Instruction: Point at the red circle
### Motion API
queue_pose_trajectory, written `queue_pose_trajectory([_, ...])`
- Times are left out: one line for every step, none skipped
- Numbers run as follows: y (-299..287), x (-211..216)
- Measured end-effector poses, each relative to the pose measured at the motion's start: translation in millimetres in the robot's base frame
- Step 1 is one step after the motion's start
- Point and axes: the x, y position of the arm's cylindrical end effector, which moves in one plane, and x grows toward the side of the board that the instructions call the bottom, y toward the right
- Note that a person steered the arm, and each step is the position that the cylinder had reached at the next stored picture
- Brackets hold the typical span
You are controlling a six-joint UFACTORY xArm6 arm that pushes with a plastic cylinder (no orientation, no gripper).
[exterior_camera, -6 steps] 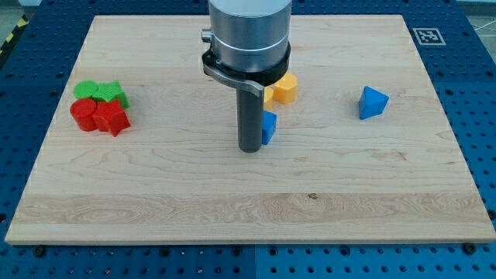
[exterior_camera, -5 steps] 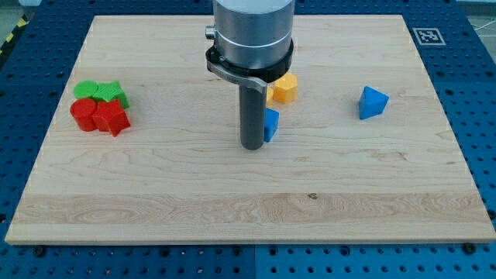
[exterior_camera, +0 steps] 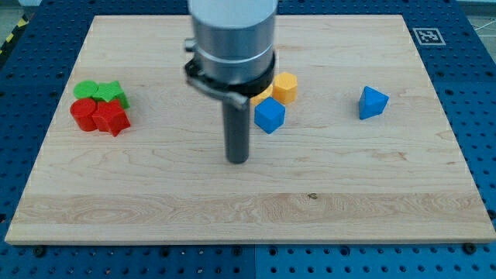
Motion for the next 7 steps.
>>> queue_pose_trajectory([-29,-4])
queue_pose_trajectory([-56,-27])
queue_pose_trajectory([-84,-30])
queue_pose_trajectory([-116,-28])
queue_pose_trajectory([-139,-12])
queue_pose_trajectory([-166,-11])
queue_pose_trajectory([-191,-11])
